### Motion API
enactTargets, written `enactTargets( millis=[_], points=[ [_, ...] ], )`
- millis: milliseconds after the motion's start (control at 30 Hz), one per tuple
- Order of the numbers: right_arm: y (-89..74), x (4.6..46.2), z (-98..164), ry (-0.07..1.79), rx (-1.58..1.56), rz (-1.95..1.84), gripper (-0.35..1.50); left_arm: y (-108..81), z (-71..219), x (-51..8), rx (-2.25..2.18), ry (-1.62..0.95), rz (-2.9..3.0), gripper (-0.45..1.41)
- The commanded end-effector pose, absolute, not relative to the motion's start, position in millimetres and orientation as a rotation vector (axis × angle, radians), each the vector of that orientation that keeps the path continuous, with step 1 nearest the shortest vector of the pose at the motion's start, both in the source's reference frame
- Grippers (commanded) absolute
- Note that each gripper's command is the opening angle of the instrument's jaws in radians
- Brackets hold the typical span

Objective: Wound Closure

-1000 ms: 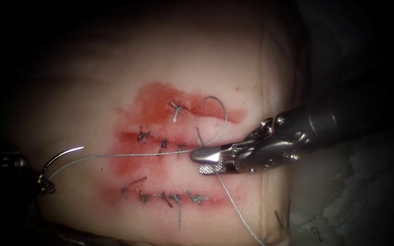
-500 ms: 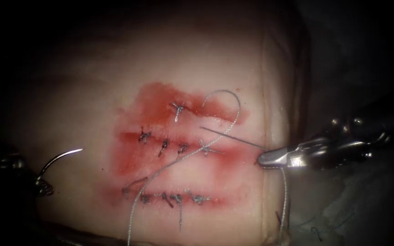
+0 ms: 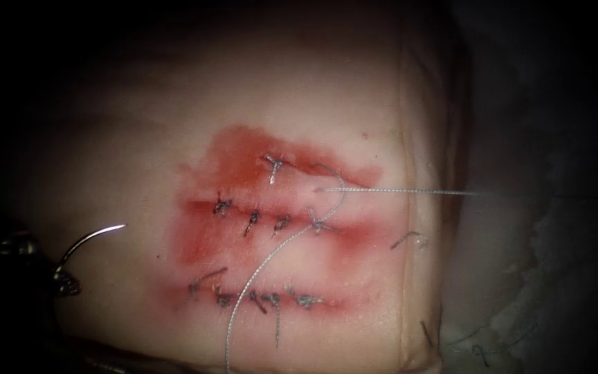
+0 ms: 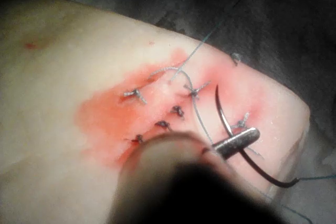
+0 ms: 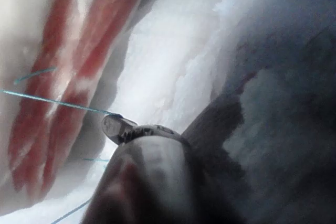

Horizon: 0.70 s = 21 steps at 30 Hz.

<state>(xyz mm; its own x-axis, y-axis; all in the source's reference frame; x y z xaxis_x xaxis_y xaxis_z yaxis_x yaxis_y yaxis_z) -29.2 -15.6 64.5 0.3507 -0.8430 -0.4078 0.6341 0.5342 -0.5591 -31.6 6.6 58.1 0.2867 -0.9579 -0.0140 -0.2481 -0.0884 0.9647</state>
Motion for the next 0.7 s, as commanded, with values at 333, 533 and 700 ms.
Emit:
enactTargets(
  millis=[333, 533, 700],
  points=[
    [-14.3, -38.2, 67.0, 0.541, -0.283, -1.017, -0.35, 7.0, 58.5, -32.2, 1.557, -1.15, -0.891, -0.45],
    [-13.4, -44.1, 68.4, 0.425, -0.23, -1.059, -0.35, 7.0, 58.5, -32.2, 1.557, -1.15, -0.891, -0.45],
    [-13.9, -49.7, 70.5, 0.302, -0.148, -1.143, -0.35, 6.8, 58.7, -32.3, 1.563, -1.142, -0.898, -0.45]
  ],
)
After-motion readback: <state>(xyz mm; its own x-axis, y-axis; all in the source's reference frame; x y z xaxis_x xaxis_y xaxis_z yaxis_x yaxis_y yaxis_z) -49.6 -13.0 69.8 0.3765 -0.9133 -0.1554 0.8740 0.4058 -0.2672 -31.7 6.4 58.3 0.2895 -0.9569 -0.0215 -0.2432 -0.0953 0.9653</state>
